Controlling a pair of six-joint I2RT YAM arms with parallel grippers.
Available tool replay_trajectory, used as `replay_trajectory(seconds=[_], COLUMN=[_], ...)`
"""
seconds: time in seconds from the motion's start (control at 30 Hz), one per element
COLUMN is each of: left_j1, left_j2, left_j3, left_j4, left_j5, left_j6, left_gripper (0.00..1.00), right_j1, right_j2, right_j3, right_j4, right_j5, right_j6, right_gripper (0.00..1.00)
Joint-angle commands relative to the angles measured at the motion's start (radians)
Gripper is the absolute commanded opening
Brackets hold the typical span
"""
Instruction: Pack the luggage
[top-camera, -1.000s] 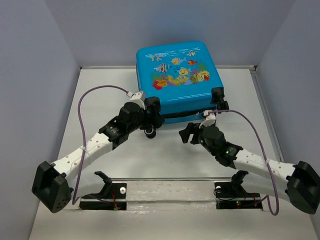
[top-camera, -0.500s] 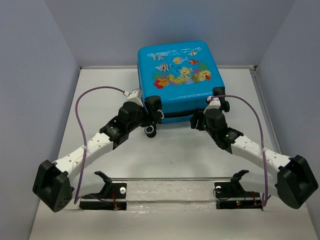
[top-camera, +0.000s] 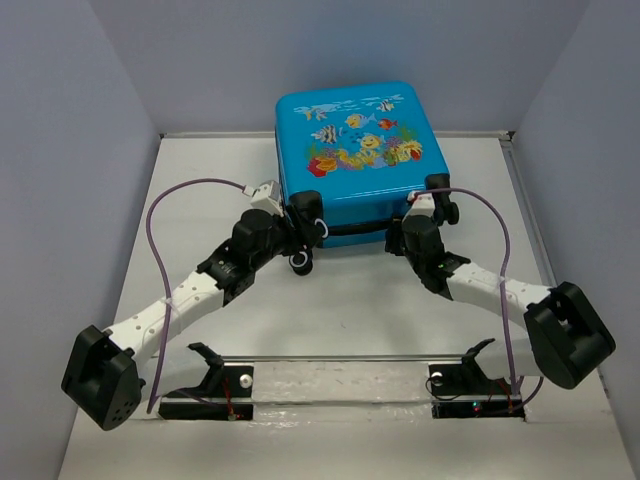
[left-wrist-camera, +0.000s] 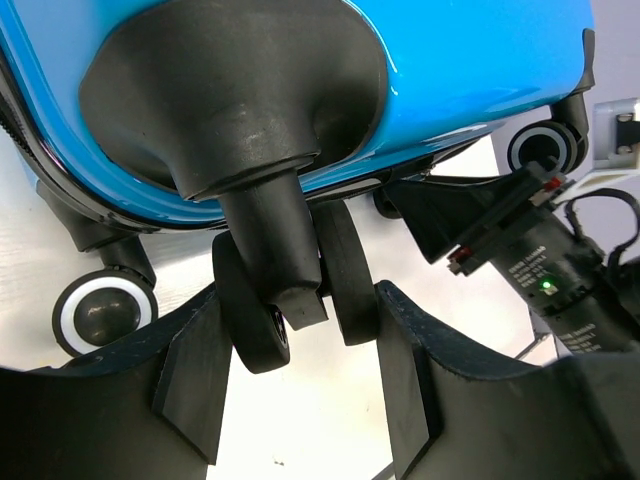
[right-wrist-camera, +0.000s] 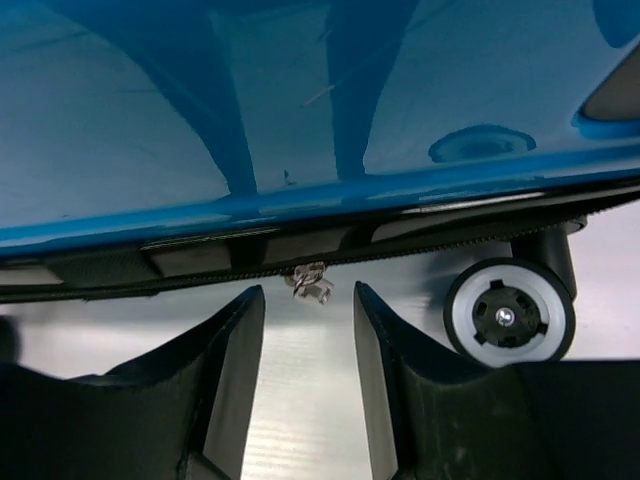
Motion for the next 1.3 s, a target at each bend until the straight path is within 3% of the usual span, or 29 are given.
replay_trajectory(seconds=[0.0,0.1,0.17,0.27,0.37,0.53,0.63,0.67,0.8,0.9,0.93,1.03,1.17,1.27], left_j1=[-0.014,-0.014,-0.012,-0.014,-0.012,-0.012,-0.019,-0.031,-0.068,-0.080,-0.081,-0.095,-0.136,-0.163], left_j2=[-0.065,-0.074,-0.079,-0.085,-0.084,-0.036,0.019,0.031,0.082,0.097,0.094,0.053,0.019,-0.005], left_j3=[0.006,0.003,0.003,0.004,0.012,0.064,0.139,0.185,0.294,0.342,0.343,0.301,0.204,0.173], left_j4=[0.164,0.164,0.164,0.166,0.176,0.241,0.309,0.323,0.348,0.353,0.366,0.438,0.550,0.567], left_j5=[0.104,0.112,0.115,0.122,0.135,0.225,0.285,0.303,0.305,0.319,0.320,0.296,0.233,0.195], left_j6=[0.022,0.021,0.022,0.018,0.010,-0.028,-0.082,-0.093,-0.125,-0.156,-0.169,-0.229,-0.288,-0.288], left_gripper=[0.06,0.06,0.06,0.06,0.06,0.06,0.06,0.06,0.06,0.06,0.06,0.06,0.06,0.06], right_j1=[-0.009,-0.009,-0.009,-0.009,-0.009,0.013,0.155,0.263,0.483,0.560,0.570,0.582,0.582,0.582], right_j2=[0.034,0.058,0.066,0.058,0.051,0.049,0.076,0.113,0.260,0.369,0.398,0.539,0.756,0.782], right_j3=[-0.004,-0.002,-0.003,-0.028,-0.054,-0.085,-0.076,-0.044,0.071,0.139,0.159,0.193,0.307,0.333], right_j4=[0.185,0.223,0.243,0.284,0.327,0.411,0.470,0.503,0.643,0.750,0.799,1.153,1.385,1.465], right_j5=[0.051,0.060,0.072,0.088,0.051,-0.162,-0.236,-0.242,-0.315,-0.314,-0.341,-0.385,-0.369,-0.331], right_j6=[-0.060,-0.086,-0.095,-0.098,-0.086,-0.005,0.064,0.087,0.148,0.178,0.197,0.321,0.562,0.627], right_gripper=[0.45,0.39,0.31,0.07,0.07,0.07,0.07,0.07,0.07,0.07,0.07,0.07,0.07,0.07])
